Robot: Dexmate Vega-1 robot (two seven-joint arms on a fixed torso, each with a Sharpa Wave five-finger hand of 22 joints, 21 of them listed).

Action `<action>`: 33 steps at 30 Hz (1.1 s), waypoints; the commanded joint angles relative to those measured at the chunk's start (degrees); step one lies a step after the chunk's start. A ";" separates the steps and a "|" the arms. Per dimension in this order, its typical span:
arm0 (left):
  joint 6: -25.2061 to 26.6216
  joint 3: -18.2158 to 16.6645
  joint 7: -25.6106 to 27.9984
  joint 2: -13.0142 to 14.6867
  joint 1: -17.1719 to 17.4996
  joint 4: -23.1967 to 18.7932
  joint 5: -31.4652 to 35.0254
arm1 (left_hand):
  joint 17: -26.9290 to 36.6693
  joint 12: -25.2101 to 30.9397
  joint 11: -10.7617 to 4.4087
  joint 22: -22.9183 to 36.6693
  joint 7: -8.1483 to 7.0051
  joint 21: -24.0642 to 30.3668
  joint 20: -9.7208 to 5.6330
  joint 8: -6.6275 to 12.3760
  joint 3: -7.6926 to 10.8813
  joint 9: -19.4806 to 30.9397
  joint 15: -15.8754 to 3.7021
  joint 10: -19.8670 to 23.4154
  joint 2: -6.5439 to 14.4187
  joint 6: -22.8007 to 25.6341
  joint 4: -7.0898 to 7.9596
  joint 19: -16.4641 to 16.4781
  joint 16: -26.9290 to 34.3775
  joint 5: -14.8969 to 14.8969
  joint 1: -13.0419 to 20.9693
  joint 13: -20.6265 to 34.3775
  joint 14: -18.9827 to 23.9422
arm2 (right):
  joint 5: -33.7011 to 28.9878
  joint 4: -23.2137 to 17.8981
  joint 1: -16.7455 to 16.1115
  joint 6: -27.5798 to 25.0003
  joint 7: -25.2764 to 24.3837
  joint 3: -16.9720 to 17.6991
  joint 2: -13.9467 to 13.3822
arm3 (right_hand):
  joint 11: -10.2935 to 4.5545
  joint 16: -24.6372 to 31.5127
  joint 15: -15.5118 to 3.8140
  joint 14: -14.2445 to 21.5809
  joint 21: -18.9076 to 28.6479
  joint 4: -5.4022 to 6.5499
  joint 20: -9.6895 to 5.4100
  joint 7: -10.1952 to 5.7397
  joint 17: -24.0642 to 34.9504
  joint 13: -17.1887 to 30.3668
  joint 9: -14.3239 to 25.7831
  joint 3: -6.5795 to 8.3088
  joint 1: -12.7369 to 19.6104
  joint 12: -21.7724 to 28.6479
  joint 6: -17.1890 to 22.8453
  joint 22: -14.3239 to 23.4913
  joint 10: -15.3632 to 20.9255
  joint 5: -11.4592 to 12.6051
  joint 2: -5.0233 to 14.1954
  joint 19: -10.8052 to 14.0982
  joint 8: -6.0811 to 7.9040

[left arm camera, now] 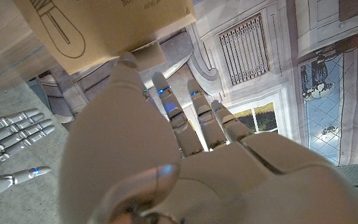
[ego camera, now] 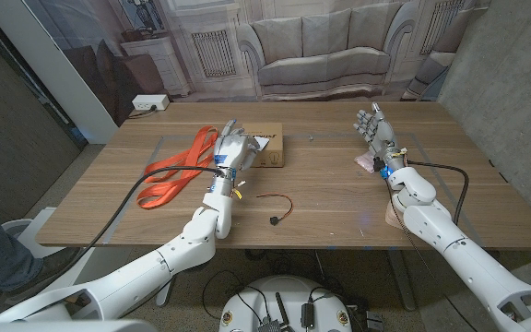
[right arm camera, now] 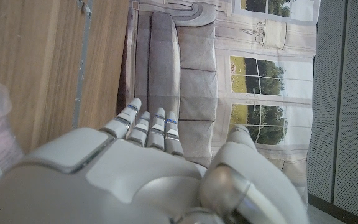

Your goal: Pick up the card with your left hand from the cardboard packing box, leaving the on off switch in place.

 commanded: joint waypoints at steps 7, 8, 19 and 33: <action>0.13 -0.62 0.66 -0.05 0.59 -0.56 -0.50 | 0.12 0.08 0.05 0.18 0.21 0.24 -3.67 0.00 -0.46 -0.37 -8.98 2.60 0.32 2.28 -0.07 1.58 0.34 -0.91 0.74 0.12 2.35 | -0.15 -0.97 -0.44 0.20 -0.35 0.22 -0.23 | 0.10 -0.04 0.43 0.14 -0.39 -0.09 0.13 -0.31 0.27 0.26 0.13 -0.17 -0.47 -0.04 0.35 0.18 0.22 0.01 0.03 0.53 0.13; 0.18 -0.64 0.71 -0.05 0.63 -0.59 -0.50 | 0.12 0.09 0.05 0.18 0.19 0.24 -3.68 -0.05 -0.47 -0.39 -8.97 2.82 0.34 2.39 -0.06 1.66 0.34 -0.95 0.77 0.12 2.50 | -0.15 -1.05 -0.42 0.13 -0.39 0.21 -0.25 | 0.14 -0.03 0.41 0.16 -0.40 -0.10 0.13 -0.31 0.27 0.26 0.13 -0.17 -0.47 -0.04 0.38 0.18 0.22 0.01 0.04 0.53 0.14; 0.76 -1.39 0.16 0.66 1.45 -2.23 -0.82 | 0.11 -0.06 0.06 0.14 0.25 0.53 -2.62 -0.54 -0.67 -0.52 -8.99 4.45 0.44 3.73 0.04 3.55 0.24 -1.42 1.14 0.10 3.99 | -0.53 -1.53 -0.12 -0.17 -0.43 -0.06 -0.43 | 0.24 -0.03 0.45 0.20 -0.62 -0.16 0.08 -0.30 0.26 0.26 0.13 -0.19 -0.48 -0.03 0.41 0.19 0.26 0.03 0.08 0.63 0.15; 5.30 -2.04 -5.10 1.67 2.16 -6.96 0.97 | 0.07 -0.81 0.04 0.15 -0.17 -0.08 -2.49 -1.65 -1.13 -0.49 -8.87 3.93 0.16 3.37 0.26 3.03 -0.38 -1.95 1.09 0.00 3.66 | -0.37 -1.30 -0.31 0.31 0.02 -0.18 -0.17 | 0.19 -0.05 0.49 0.19 -0.85 -0.22 0.10 -0.29 0.25 0.26 0.13 -0.23 -0.52 -0.04 0.46 0.20 0.23 0.04 0.10 0.75 0.17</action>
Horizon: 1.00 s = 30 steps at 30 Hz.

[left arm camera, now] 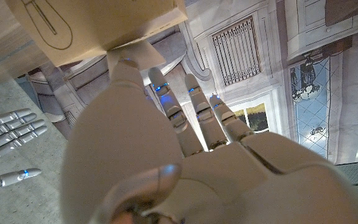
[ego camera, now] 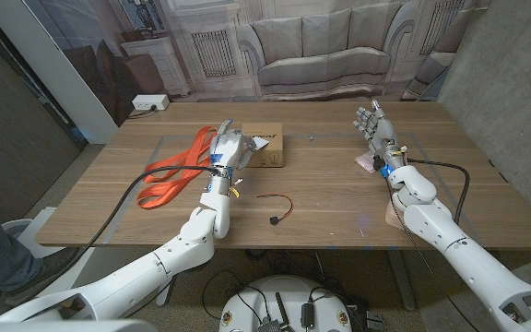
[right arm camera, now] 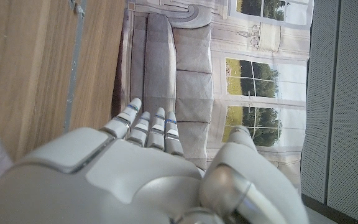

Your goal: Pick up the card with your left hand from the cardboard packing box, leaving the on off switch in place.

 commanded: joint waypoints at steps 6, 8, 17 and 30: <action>4.12 -0.27 -4.42 0.69 0.45 -3.88 2.75 | 0.23 -0.15 -0.24 0.13 -0.07 -0.15 -2.58 -0.41 -0.44 0.19 -8.49 0.02 0.20 0.53 0.12 -0.17 -0.23 -0.18 0.13 0.03 -0.17 | 0.14 0.13 -0.32 0.52 0.53 -0.09 0.17 | 0.21 -0.04 0.50 0.21 -0.11 0.01 -0.14 -0.22 0.25 0.26 0.12 -0.01 -0.10 -0.03 0.34 0.20 0.27 0.04 0.09 0.37 0.12; 4.24 -0.32 -4.53 0.68 0.48 -4.10 2.94 | 0.24 -0.04 -0.23 0.12 0.11 -0.17 -2.52 -0.40 -0.42 0.19 -8.50 0.40 0.33 0.98 0.14 -0.09 -0.20 -0.24 0.25 0.06 -0.08 | 0.26 -0.05 -0.46 0.37 0.43 -0.01 0.09 | 0.21 -0.05 0.47 0.21 -0.14 0.00 -0.15 -0.24 0.25 0.26 0.12 -0.02 -0.10 -0.03 0.34 0.20 0.26 0.04 0.10 0.39 0.12; 4.35 -0.56 -4.62 0.61 0.64 -5.04 3.74 | 0.25 0.06 -0.23 0.10 0.08 -0.20 -2.47 -0.52 -0.42 0.17 -8.47 1.04 0.47 1.60 0.13 0.10 -0.15 -0.39 0.54 0.09 0.15 | 0.37 -0.46 -0.94 0.37 0.47 0.28 -0.37 | 0.18 -0.06 0.52 0.17 -0.29 -0.03 -0.14 -0.23 0.25 0.26 0.12 -0.04 -0.13 -0.04 0.42 0.21 0.24 0.04 0.12 0.40 0.15; 4.96 -1.10 -5.84 0.79 1.05 -7.06 4.87 | 0.28 0.14 -0.20 0.09 0.23 -0.20 -2.48 -0.68 -0.39 0.14 -8.36 2.17 0.94 3.00 0.33 0.58 0.11 -0.71 0.88 0.13 1.38 | 0.77 -0.95 -1.19 -0.06 1.00 0.44 -0.89 | 0.26 -0.07 0.51 0.20 -0.53 -0.13 -0.16 -0.23 0.24 0.26 0.12 -0.06 -0.12 -0.05 0.39 0.22 0.24 0.06 0.14 0.48 0.14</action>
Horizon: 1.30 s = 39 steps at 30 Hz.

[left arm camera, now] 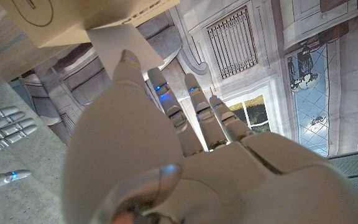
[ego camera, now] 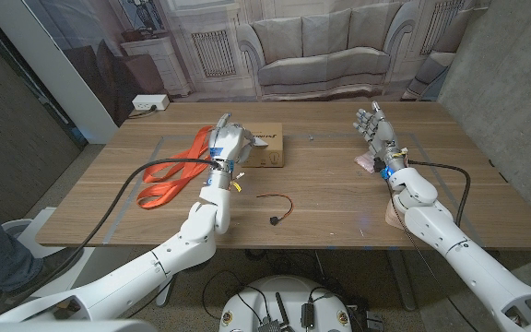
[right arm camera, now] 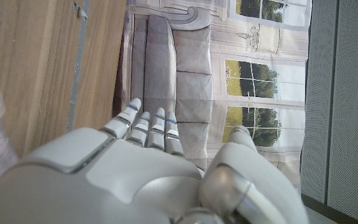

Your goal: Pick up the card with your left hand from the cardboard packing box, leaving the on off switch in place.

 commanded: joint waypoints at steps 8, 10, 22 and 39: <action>0.28 -0.82 -0.74 0.18 0.65 -2.15 1.56 | 0.10 0.12 0.19 0.07 -0.09 -0.22 -2.37 -0.32 -0.22 0.14 -8.35 1.06 0.26 1.16 0.14 0.69 0.26 -0.20 0.31 0.13 0.95 | 0.28 -0.79 -0.66 -0.28 0.24 0.36 -0.64 | 0.08 -0.08 0.46 0.17 -0.34 -0.17 -0.12 -0.20 0.23 0.26 0.12 -0.08 -0.13 -0.03 0.41 0.22 0.28 0.06 0.17 0.53 0.14; 0.17 -1.01 -0.48 0.17 0.73 -2.26 1.61 | 0.09 0.12 0.19 0.07 -0.08 -0.22 -2.42 -0.33 -0.23 0.14 -8.34 1.12 0.27 1.25 0.16 0.74 0.25 -0.22 0.32 0.14 0.99 | 0.20 -0.93 -0.74 -0.31 0.20 0.36 -0.74 | 0.21 -0.07 0.42 0.20 -0.36 -0.17 -0.13 -0.19 0.24 0.26 0.12 -0.09 -0.14 -0.02 0.41 0.22 0.32 0.06 0.17 0.55 0.14; -0.16 -2.16 -0.32 0.47 1.11 -3.47 1.76 | 0.06 0.02 0.18 0.07 -0.13 -0.30 -2.27 -0.60 -0.38 0.11 -8.32 1.55 0.26 1.85 0.31 0.85 0.11 -0.46 0.44 0.15 1.14 | -0.26 -1.97 -1.06 -0.60 -0.39 0.41 -1.23 | 0.30 -0.08 0.50 0.20 -0.52 -0.23 -0.11 -0.18 0.23 0.26 0.12 -0.10 -0.13 -0.03 0.42 0.23 0.30 0.06 0.19 0.60 0.15; -2.02 -5.27 -2.47 2.02 1.77 -7.84 -0.16 | 0.04 -0.03 0.19 0.08 0.12 -0.40 -2.50 -0.98 -0.55 0.12 -8.31 2.06 0.23 2.19 0.47 0.85 0.01 -0.63 0.58 0.17 1.24 | 0.08 -2.49 -1.48 -1.15 -0.74 0.51 -1.35 | 0.21 -0.09 0.47 0.21 -0.77 -0.31 -0.09 -0.20 0.23 0.26 0.12 -0.13 -0.16 -0.07 0.37 0.24 0.21 0.06 0.23 0.68 0.12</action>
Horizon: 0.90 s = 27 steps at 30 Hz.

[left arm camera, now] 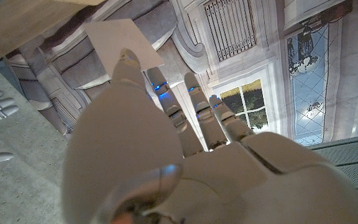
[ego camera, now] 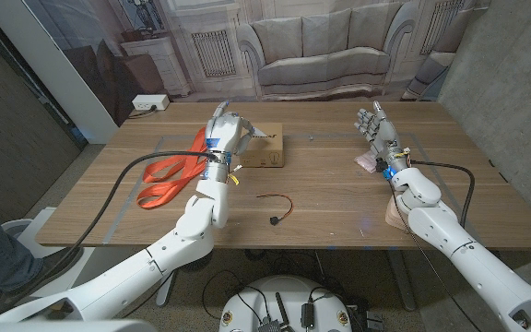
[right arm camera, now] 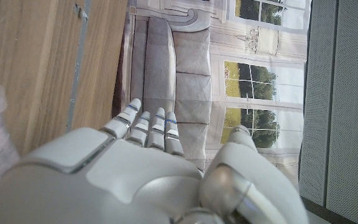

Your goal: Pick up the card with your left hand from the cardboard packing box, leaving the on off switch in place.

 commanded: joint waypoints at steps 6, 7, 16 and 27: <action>-1.46 -3.09 -1.92 1.26 0.78 -4.38 -1.38 | 0.19 -0.04 -0.01 0.08 0.18 -0.14 -2.50 -0.22 -0.12 0.10 -8.34 0.61 0.18 0.69 0.08 0.60 -0.03 -0.26 0.53 0.20 0.59 | 0.11 -0.63 -0.50 -0.20 -0.15 0.16 -0.31 | 0.21 -0.09 0.27 0.00 -0.15 -0.17 -0.25 -0.16 0.23 0.26 0.12 0.03 -0.16 -0.06 0.35 0.25 0.22 0.06 0.23 0.83 0.12; -1.59 -3.22 -1.82 1.23 0.85 -4.47 -1.43 | 0.19 -0.03 -0.01 0.08 0.14 -0.16 -2.48 -0.23 -0.14 0.10 -8.33 0.67 0.18 0.75 0.10 0.57 -0.04 -0.27 0.53 0.20 0.58 | -0.01 -0.55 -0.48 -0.08 -0.01 0.12 -0.38 | 0.34 -0.08 0.28 0.02 -0.17 -0.18 -0.24 -0.15 0.22 0.26 0.12 0.02 -0.16 -0.06 0.36 0.25 0.24 0.06 0.23 0.84 0.12; -0.48 -4.00 -4.02 1.60 1.09 -6.37 -0.39 | 0.18 -0.07 -0.02 0.08 0.23 -0.18 -2.38 -0.44 -0.22 0.11 -8.33 0.86 0.17 0.85 0.19 0.59 -0.10 -0.34 0.61 0.21 0.50 | 0.06 -1.09 -0.76 -0.27 -0.13 0.23 -0.62 | 0.34 -0.09 0.28 0.00 -0.30 -0.21 -0.21 -0.20 0.22 0.26 0.12 0.01 -0.17 -0.08 0.43 0.25 0.19 0.07 0.25 0.85 0.15; -0.27 -5.29 -6.58 2.01 1.08 -8.85 -0.01 | 0.17 -0.11 -0.02 0.09 0.32 -0.27 -2.54 -0.66 -0.31 0.12 -8.35 1.04 0.15 1.00 0.27 0.38 -0.20 -0.41 0.71 0.23 0.27 | 0.16 -1.69 -1.35 -0.23 -0.19 0.39 -0.84 | 0.28 -0.07 0.20 0.06 -0.42 -0.25 -0.38 -0.11 0.23 0.26 0.12 -0.01 -0.20 -0.04 0.50 0.26 0.29 0.06 0.30 1.01 0.18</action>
